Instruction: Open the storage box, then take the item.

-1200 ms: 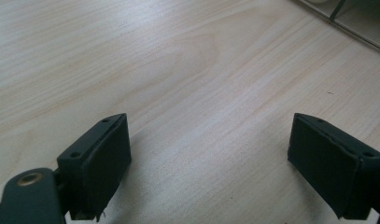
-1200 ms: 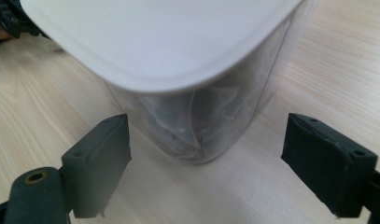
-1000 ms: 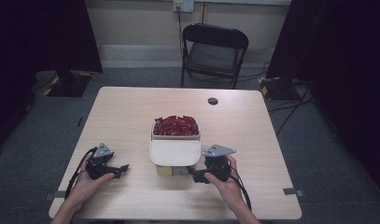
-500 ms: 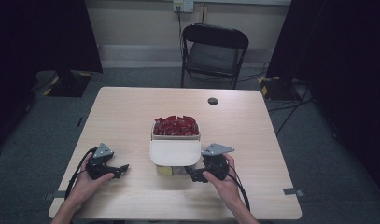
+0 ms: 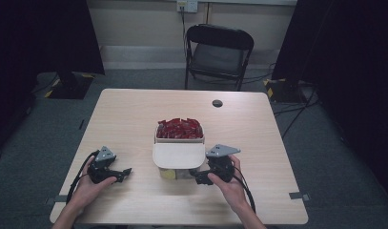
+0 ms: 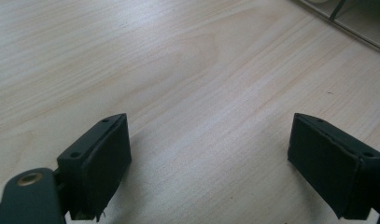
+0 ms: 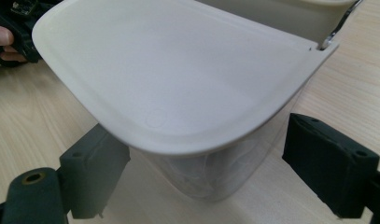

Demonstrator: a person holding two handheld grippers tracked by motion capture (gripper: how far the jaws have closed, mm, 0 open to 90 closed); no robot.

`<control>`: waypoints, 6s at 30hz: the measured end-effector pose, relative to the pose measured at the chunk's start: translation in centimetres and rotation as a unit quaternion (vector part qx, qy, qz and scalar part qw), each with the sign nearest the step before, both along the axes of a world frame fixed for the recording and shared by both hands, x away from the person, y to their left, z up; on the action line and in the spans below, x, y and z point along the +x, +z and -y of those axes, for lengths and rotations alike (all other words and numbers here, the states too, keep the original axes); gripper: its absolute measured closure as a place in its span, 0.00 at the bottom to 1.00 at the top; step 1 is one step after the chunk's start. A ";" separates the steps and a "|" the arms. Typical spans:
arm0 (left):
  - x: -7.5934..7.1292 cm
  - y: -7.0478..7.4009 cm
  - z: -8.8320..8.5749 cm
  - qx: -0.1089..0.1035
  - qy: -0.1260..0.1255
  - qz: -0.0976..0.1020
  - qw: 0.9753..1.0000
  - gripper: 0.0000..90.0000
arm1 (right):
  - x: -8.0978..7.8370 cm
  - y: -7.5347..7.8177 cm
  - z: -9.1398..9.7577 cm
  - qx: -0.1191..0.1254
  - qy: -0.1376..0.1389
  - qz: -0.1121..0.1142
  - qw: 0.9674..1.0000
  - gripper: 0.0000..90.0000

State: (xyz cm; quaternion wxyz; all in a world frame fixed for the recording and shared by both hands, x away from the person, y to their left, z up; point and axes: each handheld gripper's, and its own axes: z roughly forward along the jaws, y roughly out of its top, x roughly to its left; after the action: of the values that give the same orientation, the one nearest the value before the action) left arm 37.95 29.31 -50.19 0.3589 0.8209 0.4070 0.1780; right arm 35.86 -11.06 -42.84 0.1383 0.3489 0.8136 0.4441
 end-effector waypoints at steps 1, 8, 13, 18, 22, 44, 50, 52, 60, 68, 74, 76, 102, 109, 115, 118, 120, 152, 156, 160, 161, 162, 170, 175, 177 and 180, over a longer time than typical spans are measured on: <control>0.0 0.0 0.0 0.000 0.000 0.000 1.000 0.14 | 0.0 0.1 0.0 0.000 0.001 0.001 1.000 0.16; 0.0 0.0 0.0 0.000 0.000 0.000 1.000 0.14 | 0.3 0.7 0.4 0.006 -0.001 0.001 1.000 0.16; 0.0 0.0 0.0 0.000 0.000 0.000 1.000 0.14 | 0.4 1.0 0.5 0.013 -0.002 0.002 1.000 0.16; 0.0 0.0 0.0 0.000 0.000 0.000 1.000 0.14 | 0.6 1.4 0.6 0.015 -0.004 0.007 1.000 0.16; 0.0 0.0 0.0 0.000 0.000 0.000 1.000 0.14 | 0.8 1.6 0.6 0.015 -0.007 0.007 1.000 0.16; 0.0 0.0 0.0 0.000 0.000 0.000 1.000 0.14 | 1.9 2.1 0.6 0.022 -0.010 0.009 1.000 0.16; 0.0 0.0 0.0 0.000 0.000 0.000 1.000 0.14 | 2.4 2.4 0.5 0.020 -0.011 0.015 1.000 0.16; 0.0 0.0 0.0 0.000 0.000 0.000 1.000 0.14 | 2.6 2.6 0.5 0.022 -0.011 0.016 1.000 0.16; 0.0 0.0 0.0 0.000 0.000 0.000 1.000 0.14 | 3.2 2.8 0.4 0.029 -0.012 0.016 0.999 0.16; 0.0 0.0 0.0 0.000 0.000 0.000 1.000 0.14 | 3.4 2.9 0.4 0.035 -0.017 0.021 0.999 0.16; 0.0 0.0 0.0 0.000 0.000 0.000 1.000 0.14 | 3.8 3.0 0.3 0.034 -0.016 0.017 0.999 0.16; 0.0 0.0 0.0 0.000 0.000 0.000 1.000 0.14 | 3.9 3.0 0.3 0.035 -0.015 0.016 0.999 0.16; 0.0 0.0 0.0 -0.002 0.001 0.000 1.000 0.14 | 5.3 2.6 -0.3 0.042 -0.020 0.011 0.999 0.15; 0.0 0.0 0.0 0.000 0.000 0.000 1.000 0.14 | 5.6 2.7 -0.3 0.046 -0.018 0.013 0.999 0.15; 0.0 0.0 0.0 -0.001 0.000 0.000 1.000 0.14 | 6.0 2.9 -0.2 0.046 -0.019 0.015 0.999 0.15; 0.0 0.0 0.0 0.000 0.000 0.000 1.000 0.14 | 6.3 3.0 -0.2 0.048 -0.018 0.016 0.999 0.15; 0.0 0.0 0.0 0.000 0.000 0.000 1.000 0.14 | 6.4 3.0 -0.2 0.048 -0.020 0.017 0.999 0.15; -0.8 1.2 0.9 0.000 0.022 0.004 1.000 0.20 | 7.2 3.3 0.3 0.051 -0.032 0.021 0.998 0.14; -1.0 2.0 1.1 -0.032 0.012 0.007 0.999 0.21 | 7.1 3.5 0.6 0.053 -0.036 0.023 0.998 0.14; -1.4 2.6 1.7 -0.037 -0.005 0.017 0.999 0.20 | 7.2 3.7 0.9 0.057 -0.037 0.023 0.997 0.14; -1.6 2.8 1.8 -0.035 -0.007 0.022 0.999 0.20 | 7.2 3.7 0.9 0.057 -0.038 0.023 0.997 0.14; -1.6 2.9 1.9 -0.039 -0.010 0.025 0.999 0.20 | 7.2 3.7 0.9 0.056 -0.038 0.024 0.997 0.14; -2.0 4.3 2.3 -0.074 -0.029 0.030 0.996 0.20 | 7.1 3.8 0.8 0.057 -0.043 0.023 0.997 0.15; -2.5 5.0 3.1 -0.091 -0.038 0.026 0.995 0.24 | 7.0 3.7 0.8 0.059 -0.044 0.022 0.997 0.15; -2.6 5.4 3.5 -0.097 -0.043 0.027 0.994 0.24 | 7.1 3.7 0.8 0.061 -0.044 0.021 0.997 0.15; -2.9 6.1 4.0 -0.103 -0.056 0.029 0.993 0.24 | 7.2 3.7 0.7 0.062 -0.040 0.021 0.997 0.14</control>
State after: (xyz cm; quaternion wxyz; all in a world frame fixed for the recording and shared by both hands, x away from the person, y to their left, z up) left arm 35.09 25.29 -44.12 0.4630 0.7953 0.3661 0.1385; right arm 43.08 -11.80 -39.16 0.1508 0.3798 0.7666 0.4953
